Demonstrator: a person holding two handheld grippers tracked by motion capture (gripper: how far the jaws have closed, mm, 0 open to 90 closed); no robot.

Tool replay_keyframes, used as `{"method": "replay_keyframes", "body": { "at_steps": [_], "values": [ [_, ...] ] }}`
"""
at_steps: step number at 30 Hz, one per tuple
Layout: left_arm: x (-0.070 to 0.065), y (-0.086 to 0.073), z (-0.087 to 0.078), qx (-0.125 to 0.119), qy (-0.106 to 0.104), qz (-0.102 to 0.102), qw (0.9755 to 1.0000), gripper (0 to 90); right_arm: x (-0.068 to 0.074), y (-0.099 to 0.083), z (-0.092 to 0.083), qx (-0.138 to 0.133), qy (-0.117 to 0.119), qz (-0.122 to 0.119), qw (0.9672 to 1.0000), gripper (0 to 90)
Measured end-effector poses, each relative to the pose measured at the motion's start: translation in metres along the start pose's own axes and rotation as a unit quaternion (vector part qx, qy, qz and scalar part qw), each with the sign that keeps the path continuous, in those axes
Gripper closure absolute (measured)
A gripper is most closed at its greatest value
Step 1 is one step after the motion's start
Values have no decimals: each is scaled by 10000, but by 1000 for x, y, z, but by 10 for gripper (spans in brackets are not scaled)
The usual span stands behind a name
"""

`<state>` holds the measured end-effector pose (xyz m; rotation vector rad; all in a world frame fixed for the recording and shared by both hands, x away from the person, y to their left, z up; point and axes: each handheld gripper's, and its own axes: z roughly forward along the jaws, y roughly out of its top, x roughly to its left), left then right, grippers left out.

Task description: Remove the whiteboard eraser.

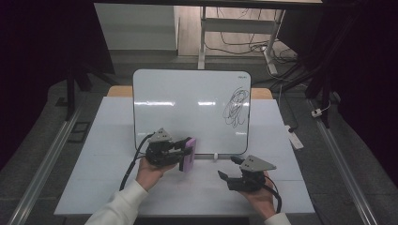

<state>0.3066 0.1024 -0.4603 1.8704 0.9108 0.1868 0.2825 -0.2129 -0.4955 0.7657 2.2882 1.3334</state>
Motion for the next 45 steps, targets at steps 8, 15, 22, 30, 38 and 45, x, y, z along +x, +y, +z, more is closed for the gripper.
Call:
{"method": "replay_keyframes", "body": {
  "at_steps": [8,15,22,30,38,45],
  "values": [
    [-2,-1,2,-31,-13,15,10000,591,13,5,11,-46,272,39,9996,267],
    [-7,-2,7,32,-55,73,10000,591,32,13,26,-84,438,9,9990,248],
    [-12,-4,11,49,-100,126,9999,591,40,17,35,-153,502,129,9985,241],
    [-19,-5,14,53,-161,185,9997,591,45,18,49,-162,472,280,9984,224],
    [-21,-5,12,-21,-197,208,9996,590,48,22,58,-154,521,564,9969,234],
    [-22,-6,11,-70,-229,175,9996,590,46,23,60,-306,553,746,9952,324]
  ]
}}
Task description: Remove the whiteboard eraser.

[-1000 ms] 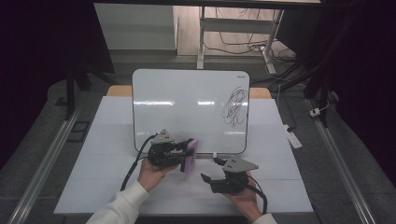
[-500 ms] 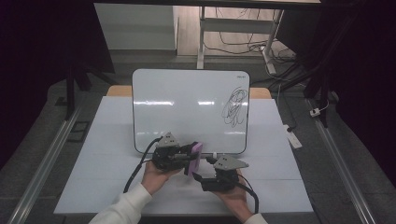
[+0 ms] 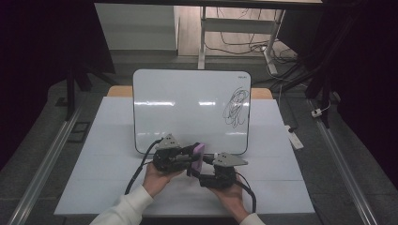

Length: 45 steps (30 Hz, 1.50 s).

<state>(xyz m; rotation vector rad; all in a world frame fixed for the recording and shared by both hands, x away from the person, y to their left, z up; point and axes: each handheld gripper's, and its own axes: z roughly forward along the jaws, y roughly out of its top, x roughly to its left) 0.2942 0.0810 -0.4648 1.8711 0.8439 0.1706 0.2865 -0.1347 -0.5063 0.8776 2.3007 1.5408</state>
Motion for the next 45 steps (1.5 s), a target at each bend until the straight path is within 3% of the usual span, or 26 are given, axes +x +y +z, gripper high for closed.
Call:
{"method": "replay_keyframes", "body": {
  "at_steps": [13,21,25,33,37,45],
  "values": [
    [2,0,-5,-115,1,-36,9999,566,-5,3,-7,-121,-112,-57,9998,400],
    [4,1,-9,-184,-22,-41,9998,395,-6,3,-11,-157,-163,-200,9995,408],
    [10,2,-21,-288,-75,-94,9995,302,-10,4,-13,-186,-170,-179,9995,408],
    [21,-3,-57,-78,107,71,9999,263,-18,7,-20,-264,-250,-265,9990,409],
    [32,-16,-79,65,322,-20,9995,257,-24,7,-23,-247,-268,-259,9990,409],
    [47,-44,-106,272,670,-188,9972,254,-32,9,-31,-308,-401,-318,9982,409]
  ]
}}
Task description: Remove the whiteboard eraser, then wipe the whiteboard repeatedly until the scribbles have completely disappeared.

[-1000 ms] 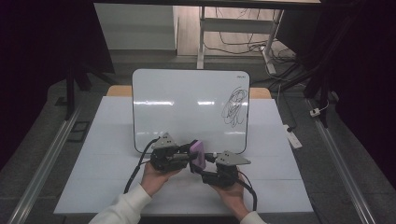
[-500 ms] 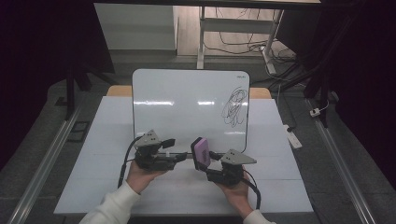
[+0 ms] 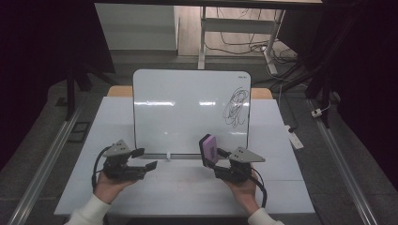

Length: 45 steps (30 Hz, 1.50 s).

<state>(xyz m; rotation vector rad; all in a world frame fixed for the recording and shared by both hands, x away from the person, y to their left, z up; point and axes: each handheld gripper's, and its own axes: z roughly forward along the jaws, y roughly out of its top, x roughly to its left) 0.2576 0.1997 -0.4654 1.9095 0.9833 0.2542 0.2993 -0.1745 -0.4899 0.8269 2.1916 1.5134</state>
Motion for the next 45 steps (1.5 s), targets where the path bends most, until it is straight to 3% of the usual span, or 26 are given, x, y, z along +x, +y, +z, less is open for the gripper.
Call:
{"method": "replay_keyframes", "body": {
  "at_steps": [3,4,5,13,23,29,40,45],
  "values": [
    [11,-22,-9,96,167,-157,9997,254,-3,0,-2,-7,-55,20,10000,409],
    [11,-22,-9,96,167,-157,9997,254,-4,0,-3,-29,-55,27,10000,409],
    [15,-32,-11,198,300,-136,9993,254,-5,0,-3,-38,-72,20,10000,409],
    [27,-50,-18,373,591,-117,9975,251,-12,1,-10,-41,-258,-85,9996,409],
    [37,-56,-16,518,693,-332,9957,242,-24,4,-18,-123,-504,-46,9986,409],
    [35,-60,-12,669,732,-279,9947,237,-36,12,-25,-178,-719,66,9972,409],
    [37,-61,-14,648,770,-324,9944,236,-43,17,-27,-233,-891,19,9957,409],
    [36,-60,-16,594,785,-286,9947,234,-58,38,-30,-290,-1095,8,9936,409]
  ]
}}
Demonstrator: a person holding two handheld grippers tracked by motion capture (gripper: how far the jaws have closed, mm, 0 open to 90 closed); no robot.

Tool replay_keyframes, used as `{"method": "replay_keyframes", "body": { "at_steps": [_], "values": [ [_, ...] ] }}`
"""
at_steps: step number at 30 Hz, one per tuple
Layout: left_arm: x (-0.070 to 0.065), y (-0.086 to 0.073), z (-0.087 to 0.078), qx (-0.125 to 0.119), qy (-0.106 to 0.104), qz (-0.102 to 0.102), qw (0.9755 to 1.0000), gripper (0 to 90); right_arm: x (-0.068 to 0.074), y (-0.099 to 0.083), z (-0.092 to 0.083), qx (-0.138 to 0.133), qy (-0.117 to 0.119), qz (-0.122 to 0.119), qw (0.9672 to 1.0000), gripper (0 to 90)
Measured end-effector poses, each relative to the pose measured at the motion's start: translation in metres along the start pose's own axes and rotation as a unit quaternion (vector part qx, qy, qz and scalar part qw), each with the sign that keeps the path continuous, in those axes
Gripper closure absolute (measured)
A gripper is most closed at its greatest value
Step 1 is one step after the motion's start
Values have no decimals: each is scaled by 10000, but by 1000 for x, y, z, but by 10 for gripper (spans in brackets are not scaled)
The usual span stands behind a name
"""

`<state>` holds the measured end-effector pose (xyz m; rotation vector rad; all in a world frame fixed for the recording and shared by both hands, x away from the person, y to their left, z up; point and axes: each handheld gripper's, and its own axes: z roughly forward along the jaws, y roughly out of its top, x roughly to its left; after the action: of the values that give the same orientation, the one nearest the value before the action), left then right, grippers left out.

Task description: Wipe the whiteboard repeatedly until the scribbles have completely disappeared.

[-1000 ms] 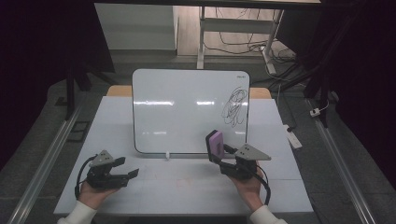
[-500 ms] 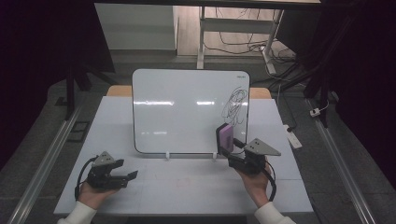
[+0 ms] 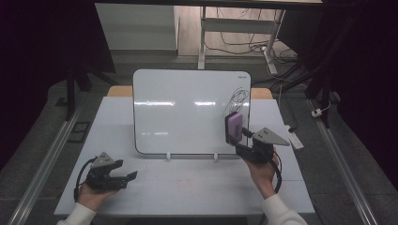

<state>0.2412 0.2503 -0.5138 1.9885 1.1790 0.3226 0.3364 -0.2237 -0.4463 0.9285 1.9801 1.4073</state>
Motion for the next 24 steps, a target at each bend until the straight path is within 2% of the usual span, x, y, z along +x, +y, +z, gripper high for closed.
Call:
{"method": "replay_keyframes", "body": {
  "at_steps": [3,4,5,7,10,11,12,14,17,18,21,22,24],
  "values": [
    [1,0,0,-18,-8,-23,10000,235,-6,8,4,-4,-78,-30,10000,409],
    [1,0,0,-22,-18,-28,10000,234,-12,16,8,22,-199,-81,9998,409],
    [1,0,0,-22,-18,-28,10000,234,-12,16,8,22,-199,-81,9998,409],
    [1,0,0,-17,-28,-27,10000,234,-22,29,13,85,-419,-129,9990,409],
    [2,-1,0,-37,-74,-58,9999,234,-35,41,16,24,-623,-47,9980,409],
    [2,-1,0,-37,-74,-58,9999,234,-35,41,16,24,-623,-47,9980,409],
    [2,-1,0,-43,-79,-59,9999,233,-43,50,17,7,-746,21,9972,409],
    [3,-1,-1,-60,-85,-66,9999,233,-48,58,19,-16,-828,-3,9966,409],
    [4,-1,-1,-69,-86,-69,9999,233,-52,68,23,-3,-901,-49,9959,409],
    [4,-1,-1,-85,-88,-76,9999,233,-55,78,29,51,-980,-144,9951,408],
    [4,0,-1,-88,-75,-97,9999,231,-56,85,35,150,-1008,-171,9946,409],
    [4,0,-1,-99,-75,-88,9999,230,-56,90,41,246,-1015,-175,9944,410],
    [3,0,-2,-107,-64,-75,9999,230,-54,92,47,346,-1066,-293,9933,410]
  ]
}}
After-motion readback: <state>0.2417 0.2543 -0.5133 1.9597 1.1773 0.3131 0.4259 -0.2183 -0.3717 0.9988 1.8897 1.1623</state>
